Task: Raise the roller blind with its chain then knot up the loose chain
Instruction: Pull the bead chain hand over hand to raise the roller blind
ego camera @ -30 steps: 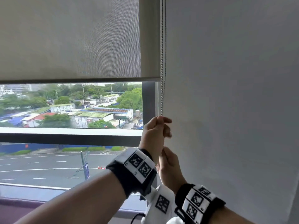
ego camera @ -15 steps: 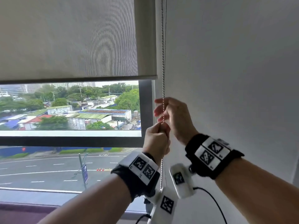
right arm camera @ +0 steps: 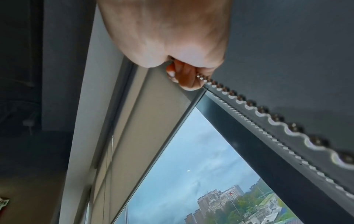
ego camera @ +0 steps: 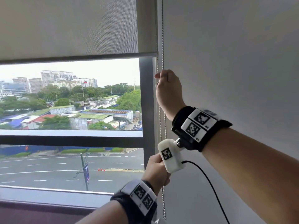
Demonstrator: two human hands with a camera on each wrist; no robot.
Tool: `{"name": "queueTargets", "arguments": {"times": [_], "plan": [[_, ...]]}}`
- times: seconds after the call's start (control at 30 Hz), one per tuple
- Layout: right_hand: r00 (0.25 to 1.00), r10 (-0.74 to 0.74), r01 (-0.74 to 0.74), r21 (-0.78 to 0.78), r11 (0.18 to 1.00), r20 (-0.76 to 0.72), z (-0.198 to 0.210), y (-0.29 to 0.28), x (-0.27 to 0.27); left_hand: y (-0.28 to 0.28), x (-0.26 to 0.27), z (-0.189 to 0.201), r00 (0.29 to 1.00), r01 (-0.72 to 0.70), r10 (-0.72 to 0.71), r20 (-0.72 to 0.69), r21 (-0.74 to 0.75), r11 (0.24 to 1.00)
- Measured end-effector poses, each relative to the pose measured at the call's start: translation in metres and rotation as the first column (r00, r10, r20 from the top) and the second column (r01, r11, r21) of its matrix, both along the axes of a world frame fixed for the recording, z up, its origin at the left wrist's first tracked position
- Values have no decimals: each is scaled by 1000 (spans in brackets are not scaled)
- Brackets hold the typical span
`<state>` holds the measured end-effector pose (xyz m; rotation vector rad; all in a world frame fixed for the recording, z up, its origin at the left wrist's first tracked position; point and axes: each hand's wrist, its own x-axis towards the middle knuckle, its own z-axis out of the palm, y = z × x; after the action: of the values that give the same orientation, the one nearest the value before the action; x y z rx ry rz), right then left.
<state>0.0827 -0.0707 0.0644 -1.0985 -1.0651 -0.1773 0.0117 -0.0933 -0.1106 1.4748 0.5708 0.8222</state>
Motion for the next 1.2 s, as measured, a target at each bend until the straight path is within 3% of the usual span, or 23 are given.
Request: {"name": "queueTargets", "arguments": {"times": [0.1,0.23,0.33,0.6,0.77,0.9,0.97,1.07,1.2], "plan": [[999,36,-36,17,999,-13,-7,3,4,-1,-2,-8,1000,18,-18,-1,-17,1000],[998,51,-52,39,998,20,-20,1,7,11,0,-21,994,16,-10,-107,58,998],[998,34,-36,39,999,55,-31,-5,14,22,-3,-18,991,84,-77,-105,62,995],[993,-28,27,8,1000,118,-90,-16,10,44,-10,42,990,44,-52,133,59,997],[992,57,-47,-85,995,117,-158,-20,1,35,-3,83,946,65,-90,313,88,994],[993,117,-114,-179,977,9,-197,-27,-1,27,5,95,928,69,-99,360,95,993],[989,143,-143,-279,949,-22,-199,-32,0,22,6,95,941,17,-55,335,116,993],[963,269,-265,-240,934,-17,-187,-37,2,18,8,96,959,-70,34,280,122,990],[986,153,-141,-162,977,60,-142,-41,14,14,10,98,954,-102,60,293,130,986]]}}
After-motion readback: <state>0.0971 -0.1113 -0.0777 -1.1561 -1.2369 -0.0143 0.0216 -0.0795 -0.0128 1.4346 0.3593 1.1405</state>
